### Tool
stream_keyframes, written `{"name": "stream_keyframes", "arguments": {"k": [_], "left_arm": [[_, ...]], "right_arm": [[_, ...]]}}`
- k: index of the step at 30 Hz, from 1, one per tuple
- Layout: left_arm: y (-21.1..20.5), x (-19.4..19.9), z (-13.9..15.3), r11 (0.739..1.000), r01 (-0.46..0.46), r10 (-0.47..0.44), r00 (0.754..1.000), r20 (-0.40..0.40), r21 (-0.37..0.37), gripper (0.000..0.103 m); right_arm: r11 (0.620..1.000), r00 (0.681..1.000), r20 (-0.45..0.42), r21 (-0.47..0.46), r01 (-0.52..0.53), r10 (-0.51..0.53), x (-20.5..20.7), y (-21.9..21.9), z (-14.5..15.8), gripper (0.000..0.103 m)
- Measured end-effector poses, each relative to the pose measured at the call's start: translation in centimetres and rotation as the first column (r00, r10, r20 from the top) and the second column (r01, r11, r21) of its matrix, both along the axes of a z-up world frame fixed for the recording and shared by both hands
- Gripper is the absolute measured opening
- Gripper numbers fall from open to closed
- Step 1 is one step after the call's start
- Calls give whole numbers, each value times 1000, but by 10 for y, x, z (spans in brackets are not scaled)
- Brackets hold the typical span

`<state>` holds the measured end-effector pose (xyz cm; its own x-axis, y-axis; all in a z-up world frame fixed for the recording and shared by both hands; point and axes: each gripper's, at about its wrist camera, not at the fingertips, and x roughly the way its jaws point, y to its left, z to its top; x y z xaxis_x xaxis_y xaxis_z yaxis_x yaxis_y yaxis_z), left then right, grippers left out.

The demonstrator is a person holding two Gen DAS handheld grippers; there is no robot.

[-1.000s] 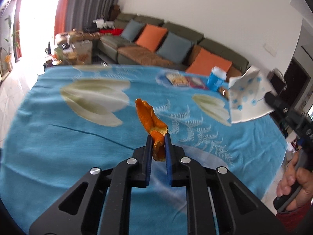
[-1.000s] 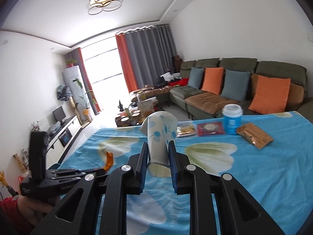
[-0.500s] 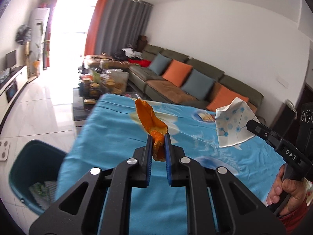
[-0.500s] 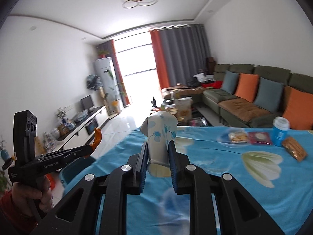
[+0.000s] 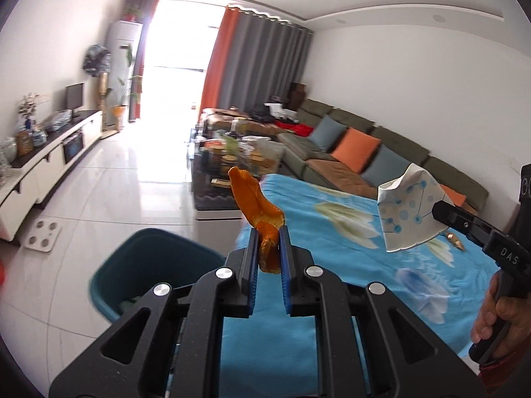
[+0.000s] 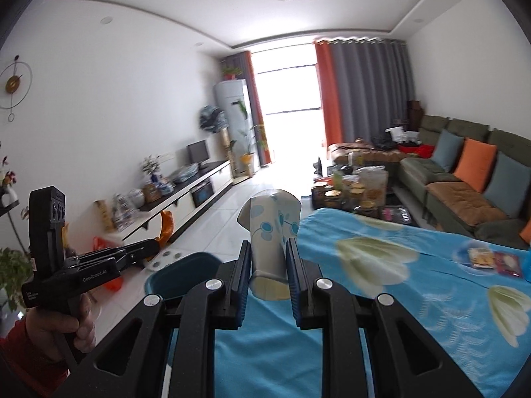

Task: Collect trash
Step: 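Carry the orange peel and paper cup to the teal bin and open both tools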

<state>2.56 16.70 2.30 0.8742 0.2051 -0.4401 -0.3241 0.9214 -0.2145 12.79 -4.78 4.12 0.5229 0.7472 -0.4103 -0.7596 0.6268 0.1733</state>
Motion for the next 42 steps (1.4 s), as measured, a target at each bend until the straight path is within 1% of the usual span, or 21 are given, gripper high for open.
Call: {"name": "stream_keyframes", "arguments": {"k": [4,9,13,18,24,31,35,41,42], "left_arm": [[26,-20,-4,998,-55,55,998,-15,-3,12],[48,-38,-10,995,-102,101,994,-39,-1,12],[66,-48,-21,992,-125,125,990,-66,-8,12],[84,-52,-39,989,-144,140,985,-100,-29,12],[99,-50,-62,983,-174,163,976,-146,-60,12],[114,-34,-87,978,-190,170,966,-193,-88,12],[114,-18,-98,976,-195,170,961,-221,-97,12],[125,0,-117,972,-202,168,954,-250,-116,12],[121,4,-120,973,-202,167,952,-256,-115,12]], "right_arm": [[997,997,-11,-26,-74,73,-3,35,-4,19],[986,988,-24,-68,-153,152,-5,77,-10,20],[972,977,-51,-95,-213,209,-3,104,-15,20],[953,962,-86,-138,-269,259,3,138,-22,20],[928,945,-117,-185,-322,305,4,177,-34,20],[899,927,-168,-235,-369,336,9,217,-53,20],[882,918,-197,-266,-389,345,12,232,-65,20],[863,904,-251,-294,-412,346,20,250,-83,20],[859,900,-264,-297,-418,347,21,253,-85,20]]}}
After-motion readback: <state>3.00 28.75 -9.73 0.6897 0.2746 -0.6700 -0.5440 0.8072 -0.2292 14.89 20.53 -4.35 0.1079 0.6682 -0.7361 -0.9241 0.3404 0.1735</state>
